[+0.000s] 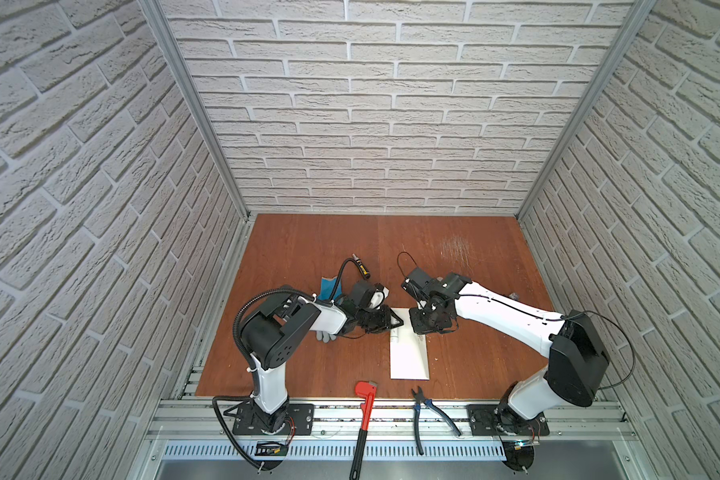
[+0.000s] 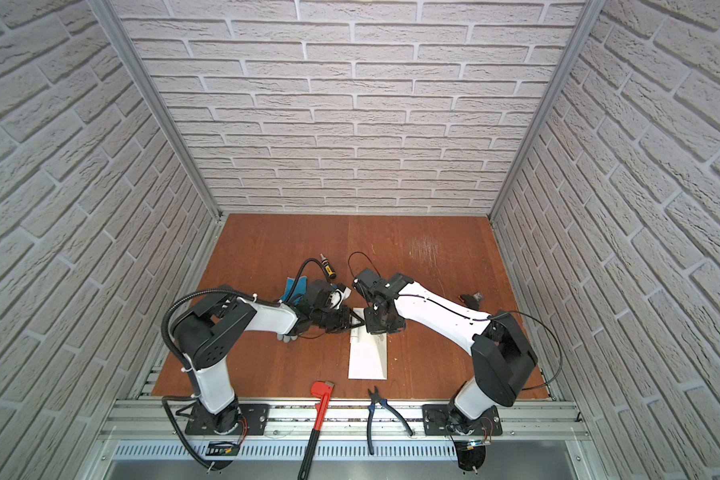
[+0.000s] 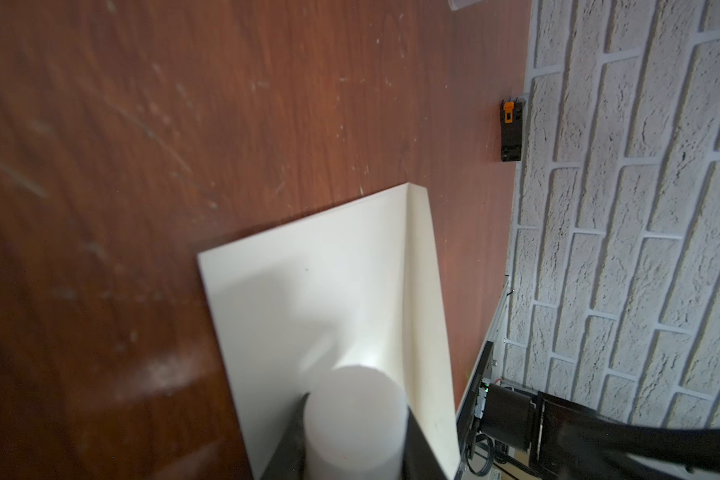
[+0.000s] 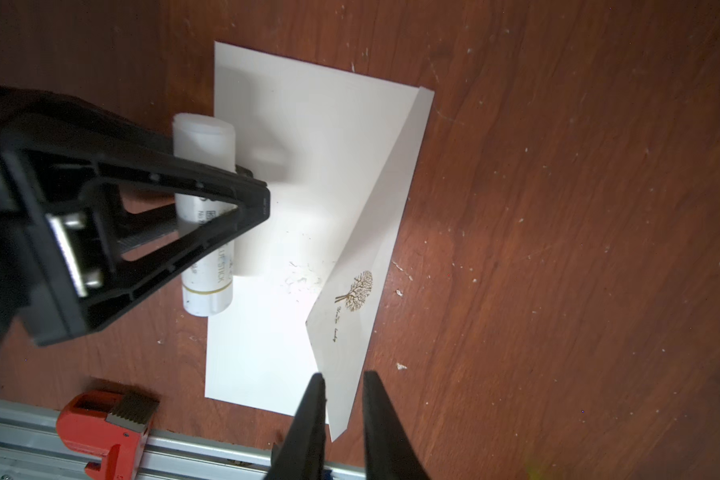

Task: Place the letter into the envelope and seal it
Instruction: 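Hold the glue stick over the envelope beside the right gripper while the right presses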

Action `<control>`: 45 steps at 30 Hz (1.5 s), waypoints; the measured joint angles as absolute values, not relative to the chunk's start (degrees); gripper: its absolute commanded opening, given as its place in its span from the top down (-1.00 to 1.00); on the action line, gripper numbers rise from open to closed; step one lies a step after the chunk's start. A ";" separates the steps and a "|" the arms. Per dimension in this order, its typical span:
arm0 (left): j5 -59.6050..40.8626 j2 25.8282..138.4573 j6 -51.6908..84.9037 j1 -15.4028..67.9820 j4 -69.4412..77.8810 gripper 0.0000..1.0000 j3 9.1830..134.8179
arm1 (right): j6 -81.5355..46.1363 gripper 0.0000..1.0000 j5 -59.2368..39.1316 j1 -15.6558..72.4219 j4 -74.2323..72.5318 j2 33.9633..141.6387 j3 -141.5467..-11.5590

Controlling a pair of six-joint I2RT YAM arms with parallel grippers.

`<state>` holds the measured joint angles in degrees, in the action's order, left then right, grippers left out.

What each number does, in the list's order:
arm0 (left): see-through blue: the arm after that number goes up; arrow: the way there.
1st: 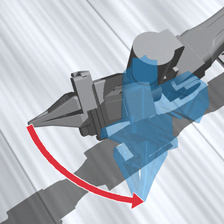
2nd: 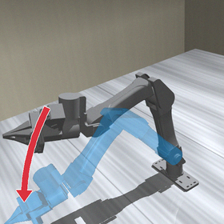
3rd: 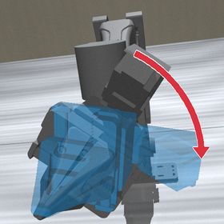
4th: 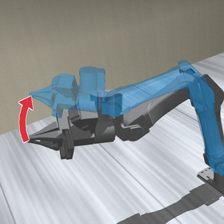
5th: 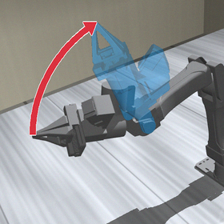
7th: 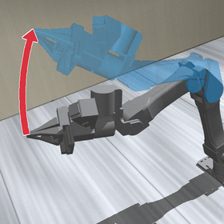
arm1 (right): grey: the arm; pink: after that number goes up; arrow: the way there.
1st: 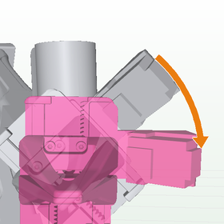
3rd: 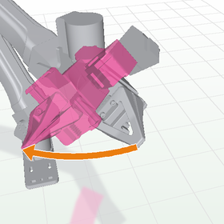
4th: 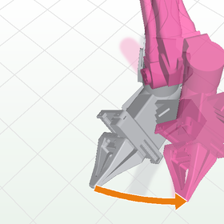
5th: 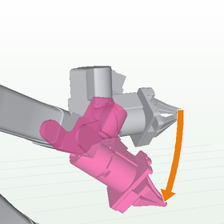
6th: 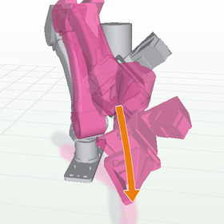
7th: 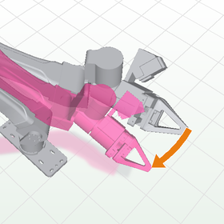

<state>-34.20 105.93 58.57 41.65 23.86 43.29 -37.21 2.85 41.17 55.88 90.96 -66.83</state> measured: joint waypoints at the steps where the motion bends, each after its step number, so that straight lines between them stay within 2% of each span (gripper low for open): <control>1: -34.22 105.93 58.57 41.63 23.86 1.00 43.29 | -37.28 0.73 2.68 41.12 55.72 91.61 -66.81; 22: -34.83 105.82 58.57 41.36 24.10 1.00 42.89 | -38.63 0.76 -2.68 41.32 47.72 103.79 -64.60; 45: -35.51 105.27 58.59 40.88 24.93 1.00 41.60 | -40.38 0.41 -2.24 42.89 48.66 105.84 -66.39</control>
<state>-35.51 105.27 58.59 40.88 24.93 41.60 -40.38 -2.24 42.89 48.66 105.84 -66.39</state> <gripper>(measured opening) 0.276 0.283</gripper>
